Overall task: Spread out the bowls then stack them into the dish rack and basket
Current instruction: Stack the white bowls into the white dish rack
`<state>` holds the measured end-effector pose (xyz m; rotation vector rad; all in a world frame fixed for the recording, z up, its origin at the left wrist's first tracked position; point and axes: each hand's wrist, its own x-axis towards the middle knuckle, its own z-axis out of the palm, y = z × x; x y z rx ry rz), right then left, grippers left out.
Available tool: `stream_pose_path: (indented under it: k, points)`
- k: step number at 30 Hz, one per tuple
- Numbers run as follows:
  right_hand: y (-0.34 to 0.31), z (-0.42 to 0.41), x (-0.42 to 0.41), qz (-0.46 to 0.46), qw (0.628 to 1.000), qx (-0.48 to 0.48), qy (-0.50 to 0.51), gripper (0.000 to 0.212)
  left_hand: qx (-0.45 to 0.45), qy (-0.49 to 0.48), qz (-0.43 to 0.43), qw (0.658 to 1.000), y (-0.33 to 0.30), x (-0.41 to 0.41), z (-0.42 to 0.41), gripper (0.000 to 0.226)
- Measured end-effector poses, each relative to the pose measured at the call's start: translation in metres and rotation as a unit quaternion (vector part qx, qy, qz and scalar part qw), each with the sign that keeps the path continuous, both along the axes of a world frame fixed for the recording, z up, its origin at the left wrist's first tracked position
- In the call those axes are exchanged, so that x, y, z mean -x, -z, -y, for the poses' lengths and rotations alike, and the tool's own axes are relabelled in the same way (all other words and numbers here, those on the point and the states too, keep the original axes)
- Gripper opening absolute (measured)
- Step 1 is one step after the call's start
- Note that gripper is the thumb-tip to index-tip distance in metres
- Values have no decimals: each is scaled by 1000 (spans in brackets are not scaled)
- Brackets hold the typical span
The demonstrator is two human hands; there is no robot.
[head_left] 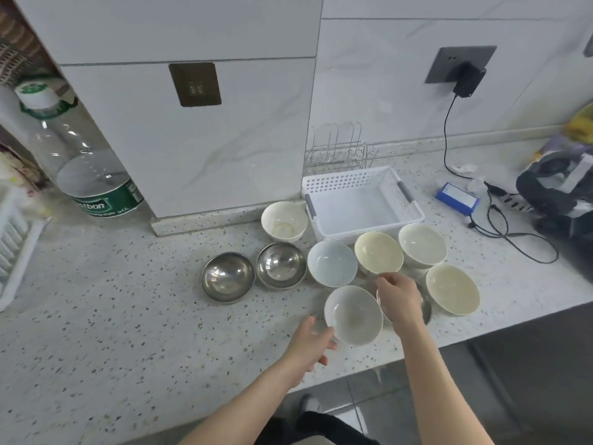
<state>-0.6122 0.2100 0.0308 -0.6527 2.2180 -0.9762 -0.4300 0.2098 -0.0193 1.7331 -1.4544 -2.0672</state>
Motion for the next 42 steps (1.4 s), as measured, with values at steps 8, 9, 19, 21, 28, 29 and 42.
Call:
stream_pose_path:
  k: [8, 9, 19, 21, 28, 29, 42]
  points:
    - [12, 4, 26, 11, 994, -45, -97, 29, 31, -129, -13, 991, 15, 29, -14, 38]
    - [14, 5, 27, 19, 993, -46, -103, 29, 34, -142, -7, 989, 15, 27, -14, 36]
    - [35, 32, 6, 141, 974, -96, -152, 25, 75, -306, -16, 949, 2, -18, -18, 30]
    - [38, 39, -2, 181, 968, -106, -138, 27, 80, -328, -26, 941, -2, -23, -16, 30]
    - [48, 48, -16, 223, 969, -86, -57, 24, 87, -362, -33, 928, -13, -43, -9, 34]
    - [49, 48, -17, 222, 971, -81, -46, 24, 87, -361, -35, 928, -14, -47, -8, 35]
    - [41, 24, -77, 151, 976, -2, 159, 21, 89, -290, -104, 947, -28, -137, 42, 33]
